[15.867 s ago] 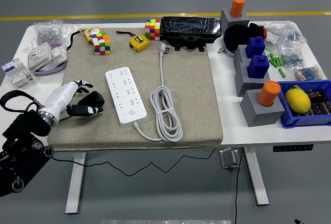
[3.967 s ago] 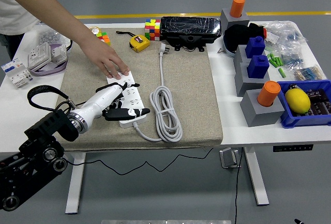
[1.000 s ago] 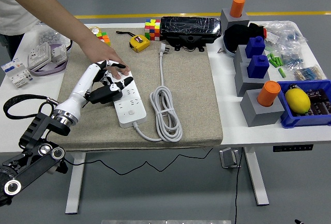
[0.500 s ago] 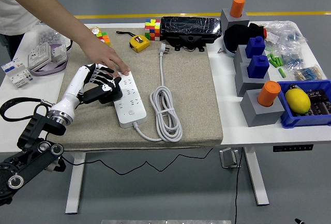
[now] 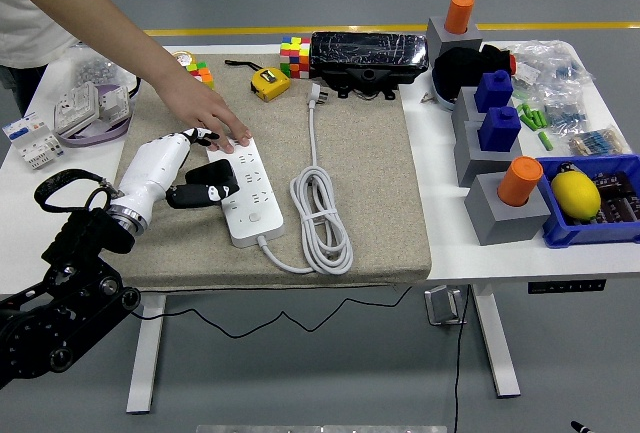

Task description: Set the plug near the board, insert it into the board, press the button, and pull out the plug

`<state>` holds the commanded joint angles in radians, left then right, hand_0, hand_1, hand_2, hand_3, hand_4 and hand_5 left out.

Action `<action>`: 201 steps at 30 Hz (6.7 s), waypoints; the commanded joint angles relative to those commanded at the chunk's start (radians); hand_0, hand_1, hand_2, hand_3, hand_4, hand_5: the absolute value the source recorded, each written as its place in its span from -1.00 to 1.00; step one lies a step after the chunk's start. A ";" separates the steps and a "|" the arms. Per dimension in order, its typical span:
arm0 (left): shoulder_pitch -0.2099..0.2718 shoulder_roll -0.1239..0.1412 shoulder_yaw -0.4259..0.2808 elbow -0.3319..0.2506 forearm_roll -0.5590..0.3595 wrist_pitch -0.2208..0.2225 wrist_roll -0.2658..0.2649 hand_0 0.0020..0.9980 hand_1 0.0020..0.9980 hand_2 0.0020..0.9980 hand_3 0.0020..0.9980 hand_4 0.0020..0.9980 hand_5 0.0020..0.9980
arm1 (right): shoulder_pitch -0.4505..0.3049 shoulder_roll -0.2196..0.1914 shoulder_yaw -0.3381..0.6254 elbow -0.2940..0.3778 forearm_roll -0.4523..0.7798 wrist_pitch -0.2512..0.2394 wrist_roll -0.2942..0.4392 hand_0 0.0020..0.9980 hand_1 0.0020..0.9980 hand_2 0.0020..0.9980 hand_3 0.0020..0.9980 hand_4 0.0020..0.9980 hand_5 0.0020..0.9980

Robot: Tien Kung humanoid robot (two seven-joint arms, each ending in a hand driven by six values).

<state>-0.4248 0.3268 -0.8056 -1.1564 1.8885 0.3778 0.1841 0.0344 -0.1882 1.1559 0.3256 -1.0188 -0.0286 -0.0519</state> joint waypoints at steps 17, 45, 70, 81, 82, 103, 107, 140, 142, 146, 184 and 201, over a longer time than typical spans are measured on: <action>-0.090 -0.040 0.040 0.112 -0.049 -0.087 0.070 0.16 0.16 0.03 0.09 0.42 -0.43 | 0.005 -0.006 -0.014 0.002 0.004 0.000 0.000 0.31 0.31 0.32 0.14 0.99 0.11; -0.064 -0.029 0.020 0.100 -0.022 0.013 -0.057 -0.24 -0.24 -0.25 -0.05 0.21 -0.85 | -0.003 -0.004 -0.008 0.002 0.001 0.000 0.001 0.31 0.31 0.32 0.14 0.99 0.11; -0.014 0.002 -0.031 0.182 -0.042 -0.035 -0.046 0.33 0.24 0.08 0.16 0.59 -0.56 | -0.003 0.002 0.000 0.002 -0.003 0.001 0.000 0.31 0.31 0.32 0.14 0.99 0.11; -0.001 0.010 -0.056 0.147 -0.067 -0.052 -0.050 0.44 0.46 0.30 0.30 0.88 -0.53 | -0.001 0.001 0.002 0.002 -0.004 0.001 0.000 0.31 0.31 0.32 0.14 0.99 0.11; 0.001 0.010 -0.058 0.143 -0.080 -0.045 -0.059 0.49 0.56 0.51 0.51 1.00 -0.25 | -0.001 0.001 0.002 0.003 -0.003 0.001 0.000 0.31 0.31 0.32 0.14 0.99 0.11; 0.142 -0.010 -0.341 -0.039 -0.621 0.073 -0.322 0.33 0.31 0.27 0.22 0.78 -0.05 | 0.001 0.002 0.004 -0.001 -0.007 0.001 0.000 0.31 0.31 0.32 0.14 0.99 0.11; 0.155 -0.001 -0.374 -0.045 -0.781 0.045 -0.319 0.20 0.18 0.13 0.15 0.70 -0.10 | 0.004 0.002 0.005 -0.002 -0.007 0.001 0.000 0.31 0.31 0.32 0.14 0.99 0.11; 0.179 0.016 -0.426 -0.085 -0.948 0.002 -0.265 0.15 0.16 0.13 0.14 0.59 -0.16 | 0.050 -0.014 -0.040 -0.008 0.003 0.004 -0.003 0.31 0.31 0.32 0.14 0.99 0.11; 0.182 0.017 -0.425 -0.085 -0.947 0.001 -0.264 0.14 0.16 0.13 0.14 0.58 -0.15 | 0.047 -0.014 -0.041 -0.006 0.003 0.004 -0.003 0.31 0.31 0.32 0.14 0.99 0.11; 0.184 0.016 -0.426 -0.087 -0.947 0.000 -0.263 0.14 0.16 0.13 0.14 0.58 -0.15 | 0.045 -0.014 -0.040 -0.006 0.003 0.004 -0.003 0.31 0.31 0.32 0.14 0.99 0.11; 0.174 -0.002 -0.437 -0.094 -0.941 -0.017 -0.237 0.14 0.15 0.13 0.13 0.56 -0.17 | 0.035 0.000 0.004 -0.007 -0.007 0.009 -0.010 0.32 0.31 0.32 0.15 0.99 0.11; 0.163 -0.003 -0.429 -0.095 -0.942 -0.020 -0.232 0.14 0.15 0.13 0.13 0.54 -0.20 | 0.039 -0.002 0.009 -0.005 -0.008 0.009 -0.010 0.31 0.31 0.33 0.15 0.99 0.11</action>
<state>-0.2616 0.3242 -1.2345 -1.2511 0.9462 0.3581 -0.0478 0.0736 -0.1903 1.1649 0.3208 -1.0271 -0.0198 -0.0623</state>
